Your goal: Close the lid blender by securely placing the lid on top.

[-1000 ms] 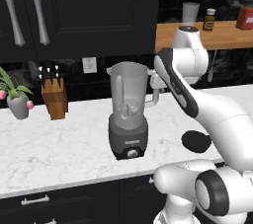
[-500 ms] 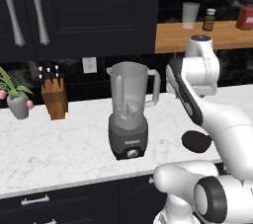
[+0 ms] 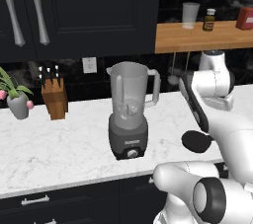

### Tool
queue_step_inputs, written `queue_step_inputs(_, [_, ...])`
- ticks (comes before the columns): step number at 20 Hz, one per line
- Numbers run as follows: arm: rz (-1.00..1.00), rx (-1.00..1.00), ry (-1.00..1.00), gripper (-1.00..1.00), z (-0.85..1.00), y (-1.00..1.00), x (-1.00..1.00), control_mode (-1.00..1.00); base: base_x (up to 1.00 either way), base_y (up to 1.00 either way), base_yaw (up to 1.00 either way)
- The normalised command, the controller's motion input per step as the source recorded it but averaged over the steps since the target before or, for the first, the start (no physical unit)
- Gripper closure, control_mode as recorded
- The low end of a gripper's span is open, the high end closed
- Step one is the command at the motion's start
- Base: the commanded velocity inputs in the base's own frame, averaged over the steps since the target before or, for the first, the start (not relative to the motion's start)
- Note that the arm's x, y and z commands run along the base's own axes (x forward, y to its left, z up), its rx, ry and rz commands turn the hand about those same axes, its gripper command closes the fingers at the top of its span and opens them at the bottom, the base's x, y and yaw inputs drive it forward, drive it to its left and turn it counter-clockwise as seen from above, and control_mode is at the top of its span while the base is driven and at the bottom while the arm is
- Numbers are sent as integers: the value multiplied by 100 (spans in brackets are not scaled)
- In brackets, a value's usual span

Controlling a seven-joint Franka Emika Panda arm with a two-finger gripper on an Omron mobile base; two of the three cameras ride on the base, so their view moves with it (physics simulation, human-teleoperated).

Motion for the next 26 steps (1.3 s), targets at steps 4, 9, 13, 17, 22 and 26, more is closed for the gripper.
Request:
queue_step_inputs(4, [-32, 4, 1, -100, -46, -65, -8, -100, 0, 0, 0])
queue_step_inputs(9, [-25, 6, 0, -100, -45, -55, -1, -100, 0, 0, 0])
queue_step_inputs(13, [-20, 8, 0, -100, -42, -42, 0, -100, 0, 0, 0])
queue_step_inputs(17, [-14, 9, 0, -100, -34, -32, 0, -100, 0, 0, 0])
queue_step_inputs(22, [-5, 4, 0, -100, -30, -11, 2, -100, 0, 0, 0])
queue_step_inputs(26, [0, 0, 0, -100, -34, 0, 11, -100, 0, 0, 0])
